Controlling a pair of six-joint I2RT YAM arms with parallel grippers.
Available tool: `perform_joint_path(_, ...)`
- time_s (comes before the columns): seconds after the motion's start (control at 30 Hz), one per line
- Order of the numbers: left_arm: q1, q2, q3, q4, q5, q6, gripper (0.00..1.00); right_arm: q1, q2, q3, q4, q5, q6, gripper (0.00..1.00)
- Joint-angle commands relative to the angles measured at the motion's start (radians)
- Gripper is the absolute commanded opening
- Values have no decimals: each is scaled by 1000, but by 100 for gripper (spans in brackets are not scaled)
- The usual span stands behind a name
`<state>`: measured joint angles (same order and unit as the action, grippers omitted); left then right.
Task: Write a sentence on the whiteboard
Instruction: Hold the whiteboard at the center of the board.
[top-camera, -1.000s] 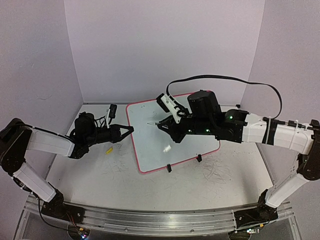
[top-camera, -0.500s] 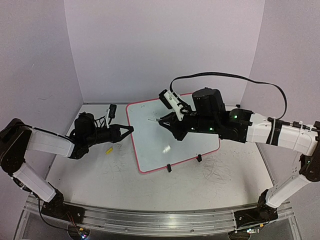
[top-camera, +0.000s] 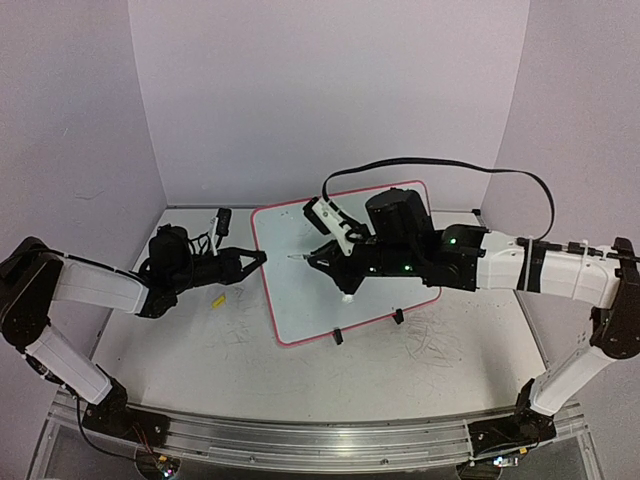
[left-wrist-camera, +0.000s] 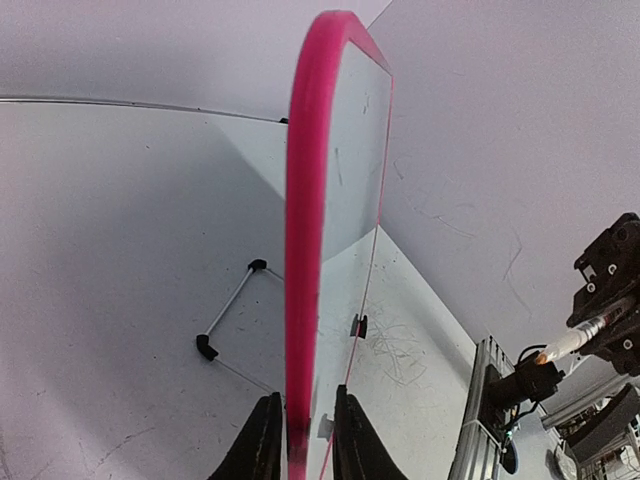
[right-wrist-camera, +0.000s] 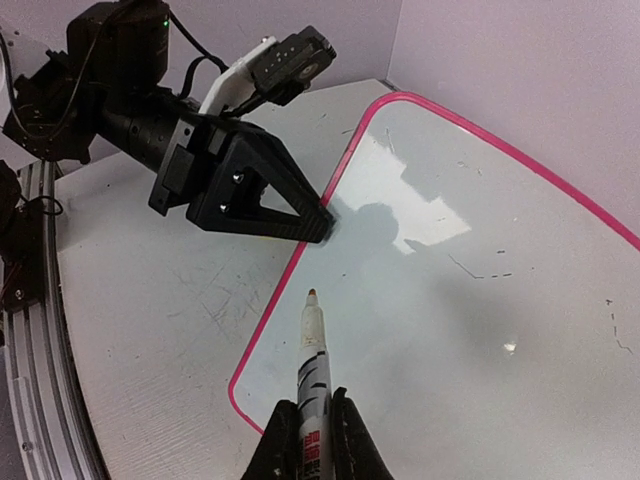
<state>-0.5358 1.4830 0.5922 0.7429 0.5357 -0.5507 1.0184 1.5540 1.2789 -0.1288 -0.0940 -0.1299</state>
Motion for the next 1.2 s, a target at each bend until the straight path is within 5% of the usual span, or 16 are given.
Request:
perform_joint_path(0.0,1,-56,-5,36,-29,-3,19,15,10,34,25,2,0,0)
perform_joint_path(0.4,2,-47,14,33,-32,4,29,25,82,89,23,78,13,0)
perform_joint_path(0.77,2,-9,26,33,-12,37,4,25,150,157,14,129,13,0)
perform_joint_path(1.17,2,-23,-2,34,-10,88,0,26,201,199,11,102,16,0)
